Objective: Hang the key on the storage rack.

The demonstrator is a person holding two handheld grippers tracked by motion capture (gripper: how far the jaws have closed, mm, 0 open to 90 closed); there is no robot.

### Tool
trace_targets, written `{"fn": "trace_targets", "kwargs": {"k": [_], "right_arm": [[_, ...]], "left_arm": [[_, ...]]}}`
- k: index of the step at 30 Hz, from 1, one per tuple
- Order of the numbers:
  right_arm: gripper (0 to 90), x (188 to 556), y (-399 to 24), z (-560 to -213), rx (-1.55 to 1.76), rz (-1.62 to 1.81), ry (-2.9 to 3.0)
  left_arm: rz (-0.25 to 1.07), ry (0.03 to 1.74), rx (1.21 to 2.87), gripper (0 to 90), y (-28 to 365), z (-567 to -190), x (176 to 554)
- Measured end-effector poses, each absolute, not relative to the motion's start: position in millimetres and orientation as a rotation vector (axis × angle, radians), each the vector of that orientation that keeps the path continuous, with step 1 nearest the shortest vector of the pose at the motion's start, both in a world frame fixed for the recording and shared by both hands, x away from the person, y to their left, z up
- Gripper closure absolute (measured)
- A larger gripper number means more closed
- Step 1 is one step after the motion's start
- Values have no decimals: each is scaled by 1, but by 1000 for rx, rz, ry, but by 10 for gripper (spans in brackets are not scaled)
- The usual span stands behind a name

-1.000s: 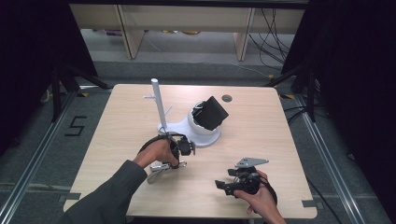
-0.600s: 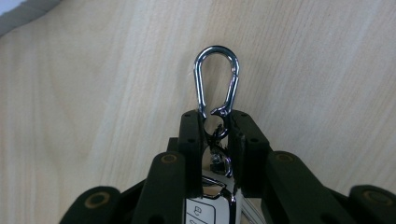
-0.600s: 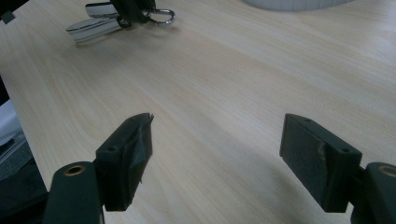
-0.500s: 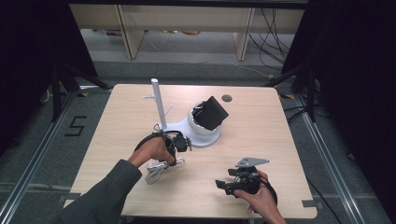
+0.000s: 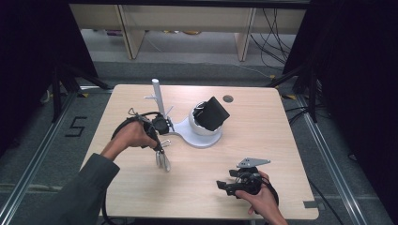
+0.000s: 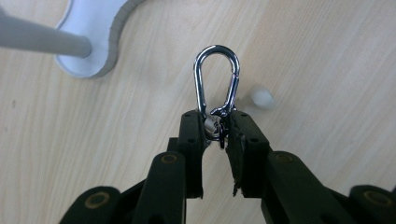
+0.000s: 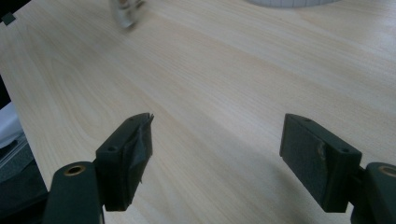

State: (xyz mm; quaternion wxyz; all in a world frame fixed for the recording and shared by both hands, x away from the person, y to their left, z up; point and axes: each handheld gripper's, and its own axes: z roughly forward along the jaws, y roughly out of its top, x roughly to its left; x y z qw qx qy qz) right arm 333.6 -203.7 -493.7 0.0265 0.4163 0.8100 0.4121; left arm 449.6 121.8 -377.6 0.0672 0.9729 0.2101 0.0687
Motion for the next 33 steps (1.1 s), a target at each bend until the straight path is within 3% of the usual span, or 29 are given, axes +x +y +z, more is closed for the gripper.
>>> {"fn": "trace_targets", "kwargs": {"k": [11, 33], "right_arm": [[264, 333, -203, -494, 1317, 1283, 2500], [264, 332, -203, -493, 1331, 1260, 2494]], "left_arm": [[267, 750, 2889, 752, 153, -335, 456], [322, 946, 2760, 753, 197, -295, 475]]}}
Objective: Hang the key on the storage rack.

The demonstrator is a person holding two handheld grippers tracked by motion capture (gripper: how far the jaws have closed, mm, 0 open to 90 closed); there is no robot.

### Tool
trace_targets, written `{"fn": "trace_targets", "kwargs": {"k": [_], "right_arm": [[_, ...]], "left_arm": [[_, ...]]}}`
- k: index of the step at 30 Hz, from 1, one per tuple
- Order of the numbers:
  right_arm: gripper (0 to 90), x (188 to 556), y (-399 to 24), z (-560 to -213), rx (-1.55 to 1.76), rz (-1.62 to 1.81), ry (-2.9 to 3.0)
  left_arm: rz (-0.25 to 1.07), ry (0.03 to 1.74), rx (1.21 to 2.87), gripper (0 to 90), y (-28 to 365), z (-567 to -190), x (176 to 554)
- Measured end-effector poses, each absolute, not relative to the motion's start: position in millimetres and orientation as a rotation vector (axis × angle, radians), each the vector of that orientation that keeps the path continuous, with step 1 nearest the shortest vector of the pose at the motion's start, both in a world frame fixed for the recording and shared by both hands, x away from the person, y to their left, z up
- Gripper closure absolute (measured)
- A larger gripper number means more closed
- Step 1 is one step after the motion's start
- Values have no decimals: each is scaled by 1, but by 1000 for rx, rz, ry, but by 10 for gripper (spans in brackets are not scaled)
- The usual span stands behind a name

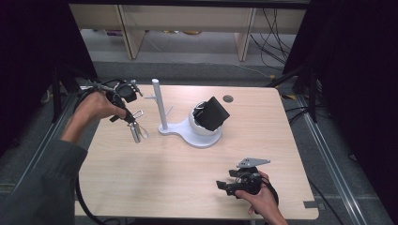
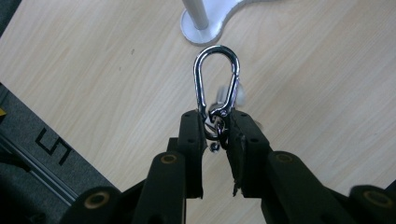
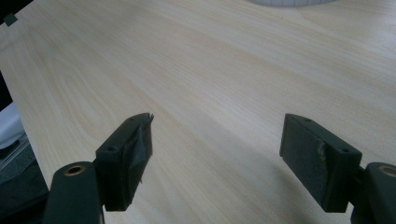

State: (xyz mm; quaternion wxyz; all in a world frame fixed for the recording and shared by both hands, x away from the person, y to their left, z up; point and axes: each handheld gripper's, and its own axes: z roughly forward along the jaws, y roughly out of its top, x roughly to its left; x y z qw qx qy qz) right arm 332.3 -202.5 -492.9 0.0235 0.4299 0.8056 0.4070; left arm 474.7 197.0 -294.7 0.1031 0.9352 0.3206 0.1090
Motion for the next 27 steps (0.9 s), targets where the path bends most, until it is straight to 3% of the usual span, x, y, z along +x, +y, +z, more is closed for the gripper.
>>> {"fn": "trace_targets", "kwargs": {"k": [27], "right_arm": [[264, 334, -204, -494, 1313, 1265, 2513]], "left_arm": [[380, 1040, 2708, 753, 181, -269, 505]]}}
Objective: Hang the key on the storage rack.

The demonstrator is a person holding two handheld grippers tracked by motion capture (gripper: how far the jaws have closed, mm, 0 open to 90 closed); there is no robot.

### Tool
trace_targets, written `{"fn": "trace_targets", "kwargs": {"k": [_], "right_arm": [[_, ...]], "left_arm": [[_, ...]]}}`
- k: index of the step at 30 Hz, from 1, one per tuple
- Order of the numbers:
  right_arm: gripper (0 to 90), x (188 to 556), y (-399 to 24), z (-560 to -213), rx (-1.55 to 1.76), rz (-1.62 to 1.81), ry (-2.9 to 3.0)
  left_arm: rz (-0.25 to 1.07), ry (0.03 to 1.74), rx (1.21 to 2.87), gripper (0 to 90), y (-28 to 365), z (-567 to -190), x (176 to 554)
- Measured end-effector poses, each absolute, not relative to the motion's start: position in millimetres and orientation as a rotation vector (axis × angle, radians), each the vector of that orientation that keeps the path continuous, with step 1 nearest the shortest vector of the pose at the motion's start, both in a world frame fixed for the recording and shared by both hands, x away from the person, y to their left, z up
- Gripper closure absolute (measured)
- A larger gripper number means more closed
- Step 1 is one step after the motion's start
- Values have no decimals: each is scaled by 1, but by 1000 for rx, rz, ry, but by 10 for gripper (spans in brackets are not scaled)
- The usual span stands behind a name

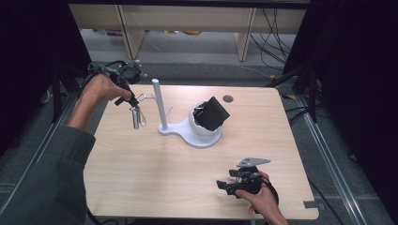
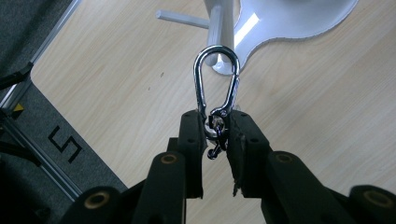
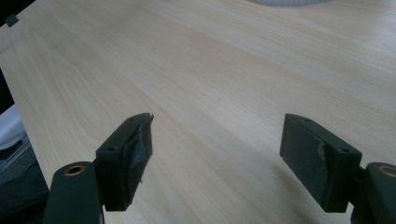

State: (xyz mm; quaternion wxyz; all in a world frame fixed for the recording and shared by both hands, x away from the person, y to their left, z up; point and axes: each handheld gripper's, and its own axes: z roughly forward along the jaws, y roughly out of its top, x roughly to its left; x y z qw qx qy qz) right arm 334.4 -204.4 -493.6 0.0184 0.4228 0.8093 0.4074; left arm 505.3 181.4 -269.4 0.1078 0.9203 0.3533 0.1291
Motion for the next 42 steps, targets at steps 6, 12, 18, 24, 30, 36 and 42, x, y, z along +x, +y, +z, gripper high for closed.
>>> {"fn": "trace_targets", "kwargs": {"k": [6, 12, 18, 24, 30, 36, 42], "right_arm": [[264, 335, -204, -494, 1292, 1275, 2516], [264, 335, -204, -493, 1295, 1271, 2515], [264, 334, -204, -493, 1285, 1273, 2513], [264, 334, -203, -494, 1292, 1273, 2509], [264, 334, -203, -493, 1284, 1276, 2513], [264, 334, -202, -495, 1289, 1302, 2521], [264, 334, -203, -494, 1289, 1276, 2525]], "left_arm": [[367, 1039, 2715, 753, 175, -274, 511], [356, 1064, 2724, 753, 174, -283, 519], [349, 1080, 2707, 752, 173, -290, 524], [367, 1072, 2707, 751, 167, -295, 528], [359, 1077, 2719, 746, 165, -298, 529], [360, 1099, 2684, 707, 166, -300, 527], [363, 1105, 2691, 677, 171, -301, 522]]}}
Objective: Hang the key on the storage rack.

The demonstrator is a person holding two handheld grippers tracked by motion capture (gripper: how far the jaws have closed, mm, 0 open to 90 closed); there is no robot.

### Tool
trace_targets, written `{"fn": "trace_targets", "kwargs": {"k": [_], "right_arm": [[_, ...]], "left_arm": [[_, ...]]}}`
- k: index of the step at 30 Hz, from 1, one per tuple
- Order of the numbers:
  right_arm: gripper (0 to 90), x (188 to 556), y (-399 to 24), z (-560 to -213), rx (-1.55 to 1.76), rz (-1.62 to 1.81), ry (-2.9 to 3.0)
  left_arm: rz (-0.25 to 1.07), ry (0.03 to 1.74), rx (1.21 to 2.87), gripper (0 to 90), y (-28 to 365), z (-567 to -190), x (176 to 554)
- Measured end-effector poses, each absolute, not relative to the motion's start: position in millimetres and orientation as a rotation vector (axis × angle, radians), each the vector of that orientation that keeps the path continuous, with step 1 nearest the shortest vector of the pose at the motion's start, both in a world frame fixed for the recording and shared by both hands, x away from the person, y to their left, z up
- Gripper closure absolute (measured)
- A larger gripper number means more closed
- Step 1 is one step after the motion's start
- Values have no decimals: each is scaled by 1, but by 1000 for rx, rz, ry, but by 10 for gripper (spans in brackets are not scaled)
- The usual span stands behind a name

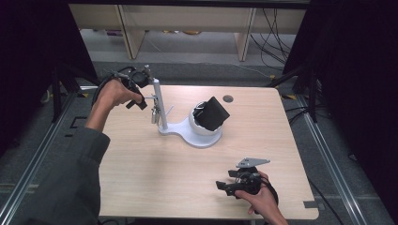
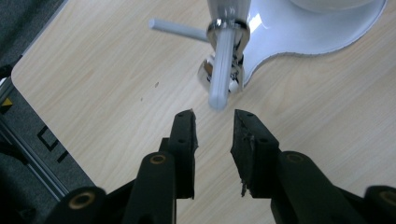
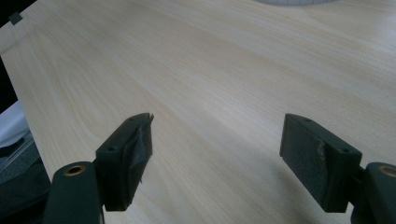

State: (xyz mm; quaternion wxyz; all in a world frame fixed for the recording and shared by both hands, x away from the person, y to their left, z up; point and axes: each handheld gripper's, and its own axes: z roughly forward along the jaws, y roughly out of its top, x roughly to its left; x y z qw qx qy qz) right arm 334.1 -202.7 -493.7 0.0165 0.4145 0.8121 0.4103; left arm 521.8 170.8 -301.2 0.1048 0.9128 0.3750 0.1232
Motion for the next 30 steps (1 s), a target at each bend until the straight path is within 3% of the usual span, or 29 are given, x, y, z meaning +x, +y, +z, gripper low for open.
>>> {"fn": "trace_targets", "kwargs": {"k": [19, 30], "right_arm": [[264, 333, -203, -493, 1322, 1284, 2506], [264, 334, -204, -494, 1295, 1272, 2507]], "left_arm": [[334, 1036, 2604, 486, 193, -306, 477], [249, 953, 2572, 364, 191, -336, 434]]}}
